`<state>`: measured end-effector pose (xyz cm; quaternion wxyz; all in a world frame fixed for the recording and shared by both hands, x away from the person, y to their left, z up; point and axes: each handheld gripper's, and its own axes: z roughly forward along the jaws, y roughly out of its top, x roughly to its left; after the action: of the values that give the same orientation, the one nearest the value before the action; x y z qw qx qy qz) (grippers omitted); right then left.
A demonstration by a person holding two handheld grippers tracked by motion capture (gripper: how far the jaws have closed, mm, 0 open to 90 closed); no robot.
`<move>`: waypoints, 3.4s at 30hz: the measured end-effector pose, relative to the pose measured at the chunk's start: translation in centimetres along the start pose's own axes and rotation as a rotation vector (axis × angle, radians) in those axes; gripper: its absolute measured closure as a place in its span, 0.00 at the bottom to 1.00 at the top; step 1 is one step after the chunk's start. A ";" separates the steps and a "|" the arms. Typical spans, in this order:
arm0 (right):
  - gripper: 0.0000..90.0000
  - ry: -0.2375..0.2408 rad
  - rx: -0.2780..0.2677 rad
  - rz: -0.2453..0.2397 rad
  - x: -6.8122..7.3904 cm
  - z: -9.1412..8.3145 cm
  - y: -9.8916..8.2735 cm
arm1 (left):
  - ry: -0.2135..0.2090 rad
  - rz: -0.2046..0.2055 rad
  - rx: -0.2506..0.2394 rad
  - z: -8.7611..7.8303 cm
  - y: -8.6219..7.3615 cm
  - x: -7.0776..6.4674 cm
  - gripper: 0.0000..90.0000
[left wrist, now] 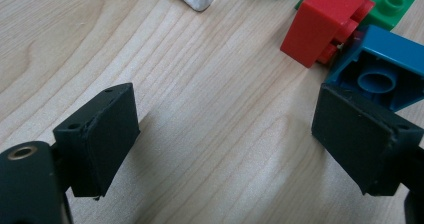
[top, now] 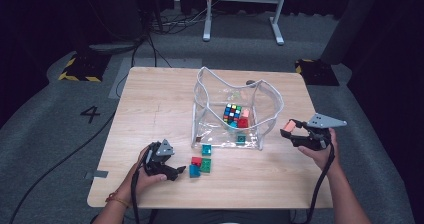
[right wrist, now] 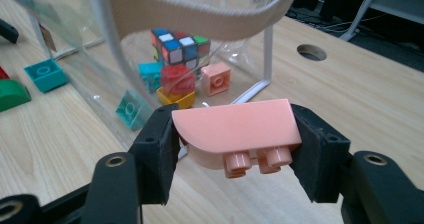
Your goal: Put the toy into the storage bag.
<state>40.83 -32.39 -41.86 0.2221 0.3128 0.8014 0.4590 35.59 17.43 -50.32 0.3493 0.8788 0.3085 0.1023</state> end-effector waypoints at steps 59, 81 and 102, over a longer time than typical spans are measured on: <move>0.47 0.250 0.251 -0.362 3.1 9.5 16.6 | 0.000 0.000 0.000 0.0 0.0 0.0 0.13; 0.46 0.161 0.718 -0.463 2.2 14.0 15.4 | 0.001 0.000 -0.001 0.0 0.0 0.0 0.13; 0.37 0.123 0.634 -0.479 0.9 11.2 14.9 | 0.000 0.000 -0.001 0.0 0.0 0.0 0.13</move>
<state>51.78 -19.35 -34.28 0.1668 0.1420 0.9653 0.1423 35.59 17.42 -50.33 0.3498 0.8786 0.3084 0.1025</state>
